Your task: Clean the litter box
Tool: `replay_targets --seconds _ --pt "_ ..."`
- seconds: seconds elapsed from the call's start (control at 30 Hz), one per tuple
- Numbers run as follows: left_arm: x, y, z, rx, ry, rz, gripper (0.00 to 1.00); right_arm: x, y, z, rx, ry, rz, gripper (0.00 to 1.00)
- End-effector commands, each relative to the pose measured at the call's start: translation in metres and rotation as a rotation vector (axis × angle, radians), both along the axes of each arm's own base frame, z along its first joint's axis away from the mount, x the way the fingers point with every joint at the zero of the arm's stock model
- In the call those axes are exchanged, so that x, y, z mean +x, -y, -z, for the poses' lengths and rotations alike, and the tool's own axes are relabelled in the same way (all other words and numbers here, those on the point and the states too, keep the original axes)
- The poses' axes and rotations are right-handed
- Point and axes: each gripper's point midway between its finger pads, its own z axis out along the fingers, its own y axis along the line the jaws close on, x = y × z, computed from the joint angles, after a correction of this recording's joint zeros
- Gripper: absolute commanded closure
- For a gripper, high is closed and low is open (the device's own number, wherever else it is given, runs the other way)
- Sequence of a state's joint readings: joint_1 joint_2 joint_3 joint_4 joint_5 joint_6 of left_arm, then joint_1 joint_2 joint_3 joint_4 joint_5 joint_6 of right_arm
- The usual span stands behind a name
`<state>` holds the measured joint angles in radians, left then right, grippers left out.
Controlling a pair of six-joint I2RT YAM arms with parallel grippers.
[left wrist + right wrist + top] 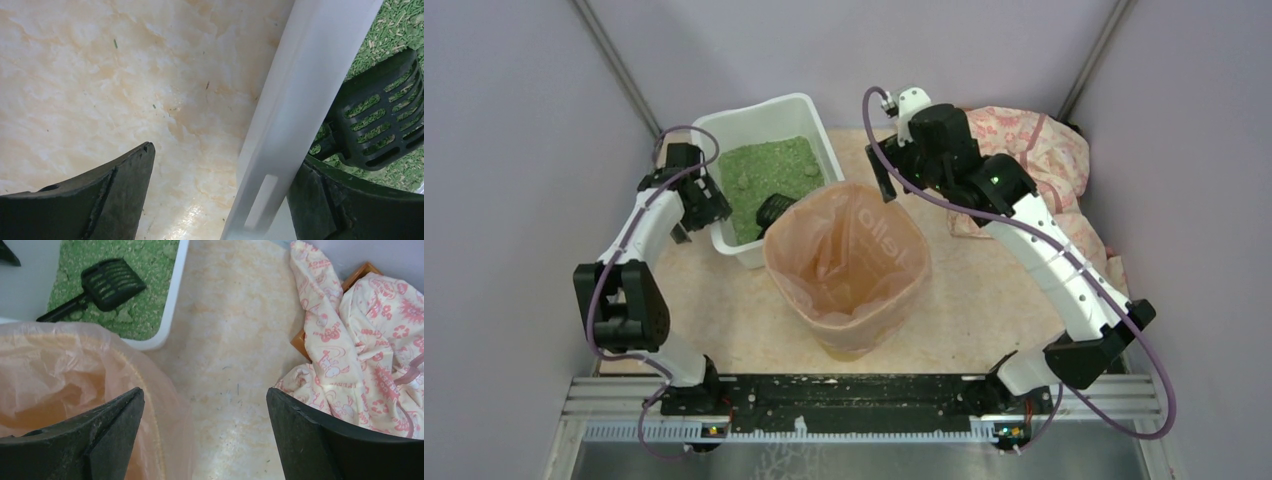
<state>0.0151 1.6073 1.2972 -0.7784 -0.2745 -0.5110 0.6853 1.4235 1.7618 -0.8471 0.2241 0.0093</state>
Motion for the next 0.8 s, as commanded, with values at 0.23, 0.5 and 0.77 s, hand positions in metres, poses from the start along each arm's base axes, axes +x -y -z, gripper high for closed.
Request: replay_targets --seconds 0.23,0.5,0.77 --pt "0.005 0.013 -0.053 -0.093 0.228 -0.005 0.01 -0.036 -0.001 0.035 -0.077 -0.149 -0.125 0.10" --pt "-0.004 0.014 -0.049 -0.094 0.222 0.006 0.01 -0.048 -0.002 0.053 -0.094 -0.227 -0.151 0.41" --pt "-0.005 0.017 -0.048 -0.099 0.219 0.028 0.01 -0.041 -0.003 0.054 -0.099 -0.215 -0.136 0.85"
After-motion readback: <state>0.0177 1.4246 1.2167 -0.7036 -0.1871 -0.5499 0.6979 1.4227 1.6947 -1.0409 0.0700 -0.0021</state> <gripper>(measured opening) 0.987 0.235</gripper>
